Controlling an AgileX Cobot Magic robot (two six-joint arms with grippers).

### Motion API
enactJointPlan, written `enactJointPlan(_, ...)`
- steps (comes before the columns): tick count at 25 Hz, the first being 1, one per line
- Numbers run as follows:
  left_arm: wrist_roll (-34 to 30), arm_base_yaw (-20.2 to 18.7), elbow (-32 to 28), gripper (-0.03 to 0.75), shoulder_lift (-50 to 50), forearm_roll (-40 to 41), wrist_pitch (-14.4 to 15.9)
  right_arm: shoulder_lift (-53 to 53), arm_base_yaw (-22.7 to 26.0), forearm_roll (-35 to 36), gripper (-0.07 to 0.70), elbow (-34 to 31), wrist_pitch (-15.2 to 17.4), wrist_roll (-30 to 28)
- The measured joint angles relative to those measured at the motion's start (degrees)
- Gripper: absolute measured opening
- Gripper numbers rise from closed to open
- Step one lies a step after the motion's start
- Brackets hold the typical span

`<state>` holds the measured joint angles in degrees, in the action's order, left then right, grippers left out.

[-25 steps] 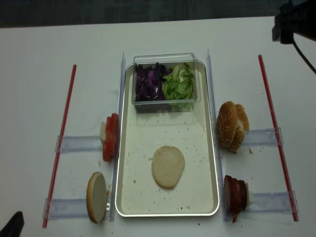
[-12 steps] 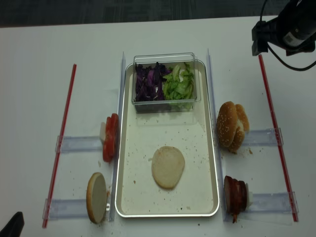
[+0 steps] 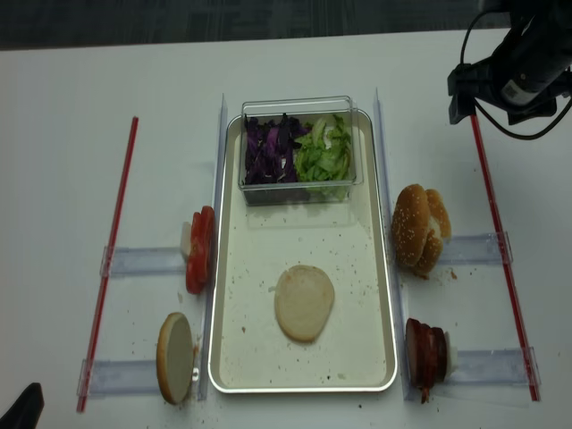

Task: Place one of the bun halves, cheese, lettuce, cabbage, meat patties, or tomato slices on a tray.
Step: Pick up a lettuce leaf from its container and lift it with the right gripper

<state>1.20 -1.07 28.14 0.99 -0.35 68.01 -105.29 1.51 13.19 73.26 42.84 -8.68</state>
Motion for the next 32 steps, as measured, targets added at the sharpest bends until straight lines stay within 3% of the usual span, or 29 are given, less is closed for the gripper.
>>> enactJointPlan(13,0.0,0.0,0.0,0.409,0.0,0.0,0.0,0.0,-0.72,1.74,0.676,0.0,-0.24,-2.28)
enactJointPlan(27,0.0,0.0,0.0,0.409,0.0,0.0,0.0,0.0,-12.7,2.21,0.673,0.0,-0.94,-4.02)
enactJointPlan(32,0.0,0.0,0.0,0.409,0.0,0.0,0.0,0.0,-17.11,2.21,0.619,0.0,-1.21,-4.13)
